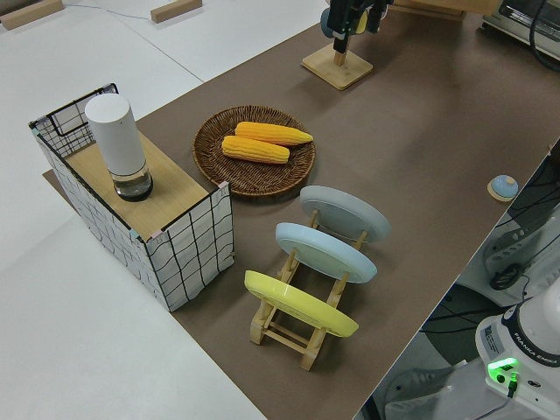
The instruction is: Slide drawer open with right arm
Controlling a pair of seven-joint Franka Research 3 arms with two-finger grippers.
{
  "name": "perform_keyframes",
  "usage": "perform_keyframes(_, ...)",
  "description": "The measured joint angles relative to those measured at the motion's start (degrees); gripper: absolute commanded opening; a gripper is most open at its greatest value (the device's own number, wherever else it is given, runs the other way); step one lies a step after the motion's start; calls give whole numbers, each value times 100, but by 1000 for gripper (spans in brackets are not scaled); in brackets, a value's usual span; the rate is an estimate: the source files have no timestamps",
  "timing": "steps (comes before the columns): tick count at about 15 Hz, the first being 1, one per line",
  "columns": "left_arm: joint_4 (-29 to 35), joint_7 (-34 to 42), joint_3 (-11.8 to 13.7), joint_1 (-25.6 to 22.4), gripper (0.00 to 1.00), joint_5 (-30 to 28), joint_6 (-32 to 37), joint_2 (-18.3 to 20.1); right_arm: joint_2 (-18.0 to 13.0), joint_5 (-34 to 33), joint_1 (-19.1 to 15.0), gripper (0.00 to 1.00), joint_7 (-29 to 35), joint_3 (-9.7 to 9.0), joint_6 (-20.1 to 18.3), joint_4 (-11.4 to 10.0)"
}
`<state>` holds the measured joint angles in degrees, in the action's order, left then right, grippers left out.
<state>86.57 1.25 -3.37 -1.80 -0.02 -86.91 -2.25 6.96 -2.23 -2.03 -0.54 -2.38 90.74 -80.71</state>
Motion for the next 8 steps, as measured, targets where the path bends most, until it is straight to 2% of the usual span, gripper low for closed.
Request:
perform_keyframes(4,0,0,0,0,993,0,0,0,189,261,-5,983,0,2,96,-22)
perform_keyframes(8,0,0,0,0,993,0,0,0,253,223,9,983,0,-5,133,-22)
